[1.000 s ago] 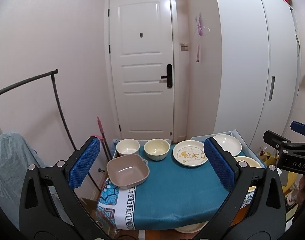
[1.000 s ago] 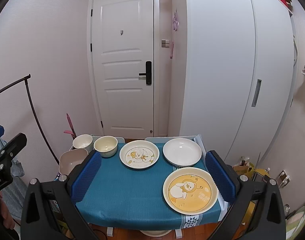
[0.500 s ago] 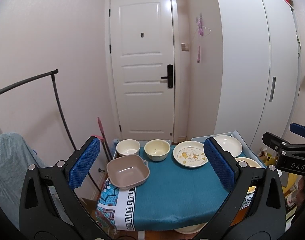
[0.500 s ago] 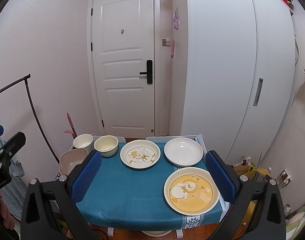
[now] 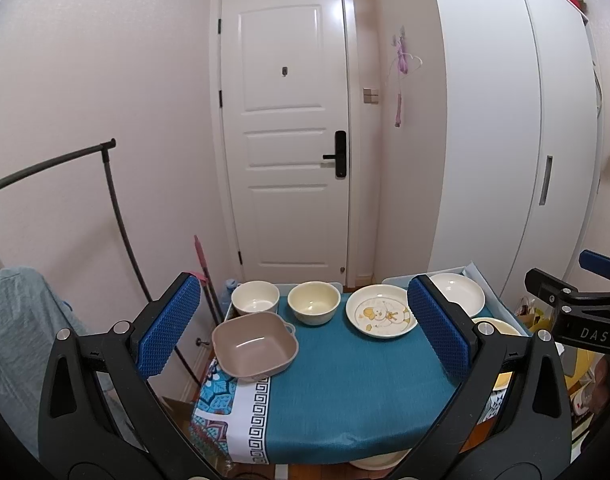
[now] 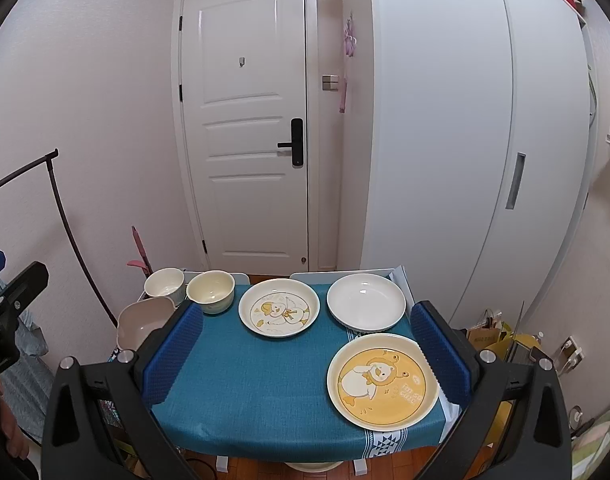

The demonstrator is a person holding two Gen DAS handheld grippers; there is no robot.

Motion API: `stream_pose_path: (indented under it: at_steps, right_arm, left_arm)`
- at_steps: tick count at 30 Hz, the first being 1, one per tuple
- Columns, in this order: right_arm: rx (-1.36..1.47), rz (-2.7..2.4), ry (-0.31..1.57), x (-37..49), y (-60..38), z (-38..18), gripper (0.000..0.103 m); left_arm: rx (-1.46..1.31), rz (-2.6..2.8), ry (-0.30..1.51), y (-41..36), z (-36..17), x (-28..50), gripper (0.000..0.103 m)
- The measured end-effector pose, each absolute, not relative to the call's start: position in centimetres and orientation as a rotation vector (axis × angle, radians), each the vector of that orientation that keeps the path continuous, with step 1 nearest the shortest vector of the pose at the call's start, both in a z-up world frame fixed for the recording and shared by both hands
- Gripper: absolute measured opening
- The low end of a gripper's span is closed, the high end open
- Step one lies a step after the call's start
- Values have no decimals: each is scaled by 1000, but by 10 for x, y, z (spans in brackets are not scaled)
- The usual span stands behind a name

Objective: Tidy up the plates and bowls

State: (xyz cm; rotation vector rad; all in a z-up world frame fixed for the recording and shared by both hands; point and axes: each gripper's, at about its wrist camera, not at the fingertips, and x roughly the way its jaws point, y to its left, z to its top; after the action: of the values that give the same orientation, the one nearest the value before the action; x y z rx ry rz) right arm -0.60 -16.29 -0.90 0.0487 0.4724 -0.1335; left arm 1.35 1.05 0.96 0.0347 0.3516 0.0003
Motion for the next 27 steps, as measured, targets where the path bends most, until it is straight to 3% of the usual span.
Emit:
stream_pose_path:
  at_steps: [27]
  right_arm:
    - [43, -132, 457, 0, -162, -2, 103]
  left_arm:
    - [22, -3, 335, 8, 9, 17, 103]
